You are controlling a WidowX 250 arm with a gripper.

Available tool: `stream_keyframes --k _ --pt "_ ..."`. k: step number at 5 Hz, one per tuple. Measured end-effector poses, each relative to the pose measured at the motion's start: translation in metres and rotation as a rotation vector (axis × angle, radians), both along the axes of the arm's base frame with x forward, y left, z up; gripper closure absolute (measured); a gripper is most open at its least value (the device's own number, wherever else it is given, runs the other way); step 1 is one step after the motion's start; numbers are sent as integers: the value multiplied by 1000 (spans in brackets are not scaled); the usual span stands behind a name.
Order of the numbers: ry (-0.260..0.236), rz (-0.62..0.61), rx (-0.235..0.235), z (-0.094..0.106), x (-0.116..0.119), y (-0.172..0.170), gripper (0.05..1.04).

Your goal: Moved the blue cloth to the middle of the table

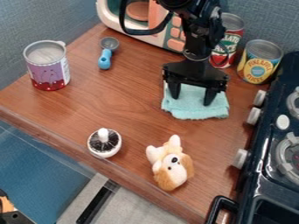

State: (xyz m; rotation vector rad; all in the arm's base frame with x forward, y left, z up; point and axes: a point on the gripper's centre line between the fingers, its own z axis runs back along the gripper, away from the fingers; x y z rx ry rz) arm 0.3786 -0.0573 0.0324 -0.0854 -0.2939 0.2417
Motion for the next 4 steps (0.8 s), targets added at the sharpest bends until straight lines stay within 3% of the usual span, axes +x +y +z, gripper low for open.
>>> stream_keyframes --k 1,2,3,4 --pt "21 -41 -8 3 -5 -13 84" --pt "-6 -58 6 22 -5 -12 84" --pt "-62 -68 9 55 -1 -14 84" --pt "-70 -91 38 75 -7 -11 84"
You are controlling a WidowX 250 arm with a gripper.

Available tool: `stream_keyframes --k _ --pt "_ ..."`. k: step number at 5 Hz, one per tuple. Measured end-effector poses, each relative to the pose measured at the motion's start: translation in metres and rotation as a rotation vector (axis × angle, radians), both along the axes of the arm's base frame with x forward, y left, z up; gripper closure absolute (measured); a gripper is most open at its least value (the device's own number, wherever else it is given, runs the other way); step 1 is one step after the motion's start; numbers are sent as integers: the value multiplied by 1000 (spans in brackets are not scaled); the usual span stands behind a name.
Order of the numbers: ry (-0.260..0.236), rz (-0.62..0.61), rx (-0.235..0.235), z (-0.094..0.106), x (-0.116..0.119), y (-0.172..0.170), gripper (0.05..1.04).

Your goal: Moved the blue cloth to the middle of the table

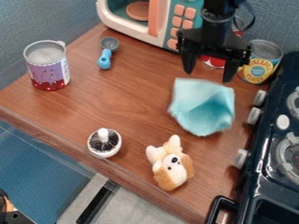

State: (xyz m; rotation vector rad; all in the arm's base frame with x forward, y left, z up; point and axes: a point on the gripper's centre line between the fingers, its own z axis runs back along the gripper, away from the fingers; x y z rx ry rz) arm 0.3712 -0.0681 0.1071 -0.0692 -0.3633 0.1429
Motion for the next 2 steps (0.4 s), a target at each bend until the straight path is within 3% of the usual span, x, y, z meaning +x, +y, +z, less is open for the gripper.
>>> stream_keyframes --k 2 --pt "0 -1 1 1 0 0 84"
